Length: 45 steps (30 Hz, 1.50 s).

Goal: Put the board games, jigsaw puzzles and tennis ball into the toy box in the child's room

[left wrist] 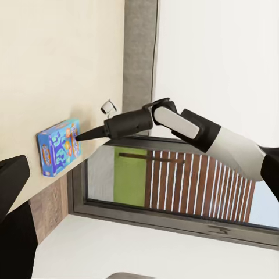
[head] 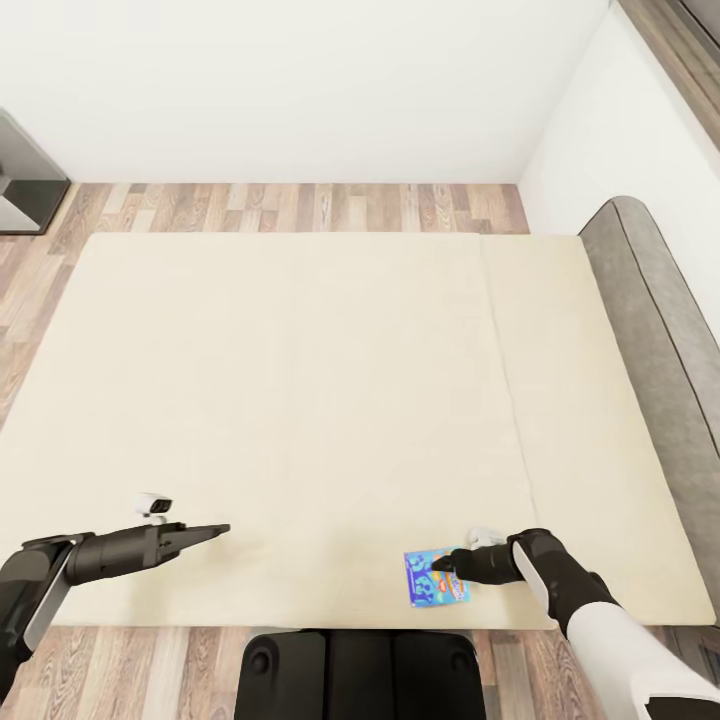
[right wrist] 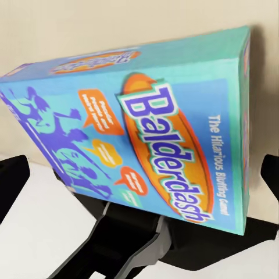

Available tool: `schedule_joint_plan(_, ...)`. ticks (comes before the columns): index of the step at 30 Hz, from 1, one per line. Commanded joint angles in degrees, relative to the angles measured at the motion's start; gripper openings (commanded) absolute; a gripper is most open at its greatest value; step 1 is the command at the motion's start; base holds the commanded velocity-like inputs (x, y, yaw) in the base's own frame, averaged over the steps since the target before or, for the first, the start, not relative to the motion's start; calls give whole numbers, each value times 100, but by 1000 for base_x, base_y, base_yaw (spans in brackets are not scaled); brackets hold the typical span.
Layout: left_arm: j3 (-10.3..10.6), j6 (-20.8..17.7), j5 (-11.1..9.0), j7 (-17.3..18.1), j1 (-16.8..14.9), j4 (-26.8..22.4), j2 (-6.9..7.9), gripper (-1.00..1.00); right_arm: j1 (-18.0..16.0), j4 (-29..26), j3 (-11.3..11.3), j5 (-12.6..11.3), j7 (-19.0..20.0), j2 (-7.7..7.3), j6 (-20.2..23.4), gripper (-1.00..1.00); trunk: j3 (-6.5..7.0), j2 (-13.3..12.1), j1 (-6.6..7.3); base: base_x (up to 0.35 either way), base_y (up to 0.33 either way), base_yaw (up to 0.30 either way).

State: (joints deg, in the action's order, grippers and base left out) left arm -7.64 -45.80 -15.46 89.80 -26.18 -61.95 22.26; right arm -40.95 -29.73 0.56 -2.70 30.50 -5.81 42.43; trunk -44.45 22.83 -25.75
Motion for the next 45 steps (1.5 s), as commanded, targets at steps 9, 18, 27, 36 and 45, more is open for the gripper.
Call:
schedule_joint_plan(9, 8, -61, -12, 20, -1, -1, 116, 100, -1, -7, 6, -29, 0, 26, 46, 100, -6, 9, -3, 0, 45, 0)
schedule_joint_plan(18, 8, -61, -12, 20, -1, -1, 121, 100, -1, -7, 5, -29, 0, 27, 46, 100, -6, 9, -3, 0, 5, 0)
schedule_joint_plan(27, 8, -61, -15, 20, -1, -1, 121, 100, -1, -7, 5, -29, 0, 27, 46, 100, -6, 9, -3, 0, 33, 0)
schedule_joint_plan(36, 8, -61, -18, 20, -1, -1, 117, 100, -1, -7, 5, -29, 0, 27, 46, 100, -6, 9, -3, 0, 85, 0)
schedule_joint_plan(45, 8, -61, -18, 20, 0, -1, 119, 100, -1, -7, 5, -28, 0, 27, 46, 100, -6, 9, -3, 0, 87, 0)
